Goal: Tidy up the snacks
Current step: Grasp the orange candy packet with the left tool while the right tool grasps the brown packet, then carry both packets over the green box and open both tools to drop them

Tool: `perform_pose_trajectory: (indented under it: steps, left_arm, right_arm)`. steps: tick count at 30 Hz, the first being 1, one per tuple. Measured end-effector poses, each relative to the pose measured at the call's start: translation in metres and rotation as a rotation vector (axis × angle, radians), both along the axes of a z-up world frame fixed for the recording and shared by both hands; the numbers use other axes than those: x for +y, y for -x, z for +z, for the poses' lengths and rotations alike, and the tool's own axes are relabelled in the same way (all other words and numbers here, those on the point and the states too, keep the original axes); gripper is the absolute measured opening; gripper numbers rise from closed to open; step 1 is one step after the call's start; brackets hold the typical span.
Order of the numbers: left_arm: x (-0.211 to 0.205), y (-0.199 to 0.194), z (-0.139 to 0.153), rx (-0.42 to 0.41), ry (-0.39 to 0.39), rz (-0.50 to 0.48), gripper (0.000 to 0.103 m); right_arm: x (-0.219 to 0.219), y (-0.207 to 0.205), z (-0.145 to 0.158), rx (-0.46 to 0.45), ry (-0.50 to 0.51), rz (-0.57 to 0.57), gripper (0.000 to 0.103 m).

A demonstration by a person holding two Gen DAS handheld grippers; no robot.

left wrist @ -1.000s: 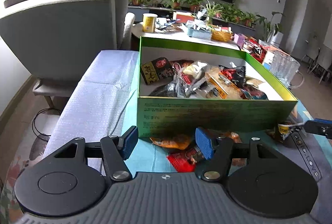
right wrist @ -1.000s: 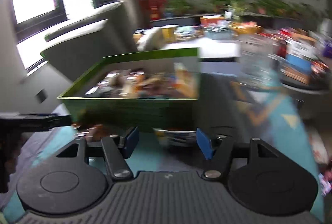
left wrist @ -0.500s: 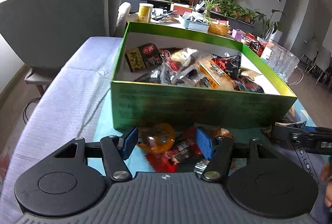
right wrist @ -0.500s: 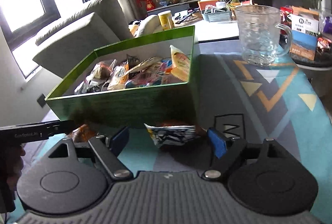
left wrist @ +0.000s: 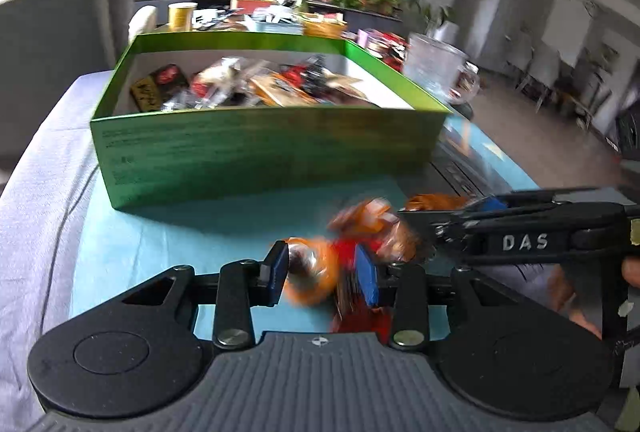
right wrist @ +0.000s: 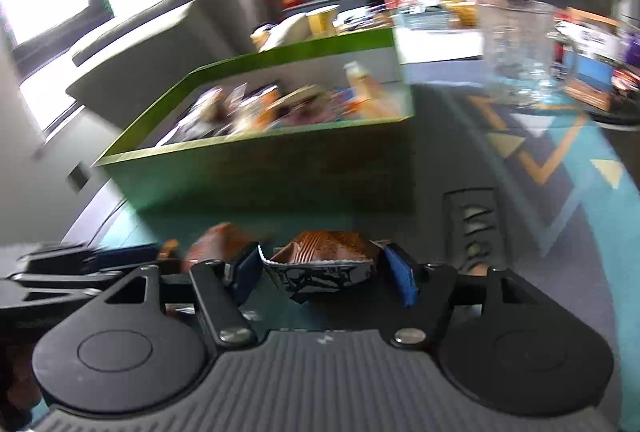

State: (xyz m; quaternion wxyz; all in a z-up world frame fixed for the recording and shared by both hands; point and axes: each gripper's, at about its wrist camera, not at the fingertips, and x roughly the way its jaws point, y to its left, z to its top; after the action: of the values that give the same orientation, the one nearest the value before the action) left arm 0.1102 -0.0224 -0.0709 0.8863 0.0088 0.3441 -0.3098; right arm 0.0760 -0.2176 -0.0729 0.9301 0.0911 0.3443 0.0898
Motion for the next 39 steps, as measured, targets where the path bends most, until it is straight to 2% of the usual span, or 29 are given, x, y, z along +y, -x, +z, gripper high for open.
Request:
perform_pose_trajectory:
  steps: [4, 8, 11, 15, 20, 22, 29, 31, 33, 35, 36, 39]
  left_arm:
    - [0.007, 0.016, 0.007, 0.025, -0.002, -0.025, 0.033]
    - [0.016, 0.03, 0.018, -0.002, -0.025, -0.007, 0.036]
    - [0.022, 0.034, 0.023, -0.044, -0.05, 0.021, 0.048]
    - [0.016, 0.026, 0.019, -0.046, -0.077, 0.038, 0.049]
    - [0.006, 0.026, 0.008, -0.012, -0.104, 0.001, 0.049]
    - [0.009, 0.028, 0.006, -0.017, -0.095, 0.011, 0.051]
    - [0.022, 0.02, 0.001, 0.052, -0.024, 0.057, 0.058]
    - [0.023, 0.02, -0.001, 0.064, 0.006, 0.059, 0.056]
    - [0.024, 0.021, -0.002, 0.075, 0.037, 0.033, 0.039]
    - [0.026, 0.019, -0.002, 0.122, 0.092, 0.013, 0.031]
    - [0.026, 0.02, -0.002, 0.123, 0.108, 0.01, 0.031]
    - [0.022, 0.031, 0.008, 0.031, 0.09, -0.007, 0.031]
  right_arm:
    - [0.004, 0.024, 0.0, 0.002, -0.007, 0.039, 0.044]
    - [-0.001, 0.039, 0.002, 0.002, -0.016, 0.039, 0.044]
    - [-0.005, 0.041, 0.001, -0.003, -0.021, 0.022, 0.044]
    - [-0.007, 0.037, 0.0, -0.01, -0.029, -0.017, 0.044]
    - [-0.005, 0.036, 0.001, -0.012, -0.012, -0.026, 0.045]
    - [-0.006, 0.036, 0.0, -0.011, -0.014, -0.023, 0.045]
    - [-0.001, 0.036, -0.001, -0.019, 0.011, -0.023, 0.045]
    - [0.001, 0.036, -0.002, -0.025, 0.022, -0.032, 0.045]
    - [0.003, 0.038, -0.003, -0.038, 0.031, -0.043, 0.044]
    - [0.003, 0.039, -0.004, -0.051, 0.035, -0.055, 0.044]
    - [0.0, 0.04, -0.003, -0.05, 0.017, -0.057, 0.044]
    - [-0.007, 0.042, 0.002, -0.058, -0.044, -0.069, 0.044]
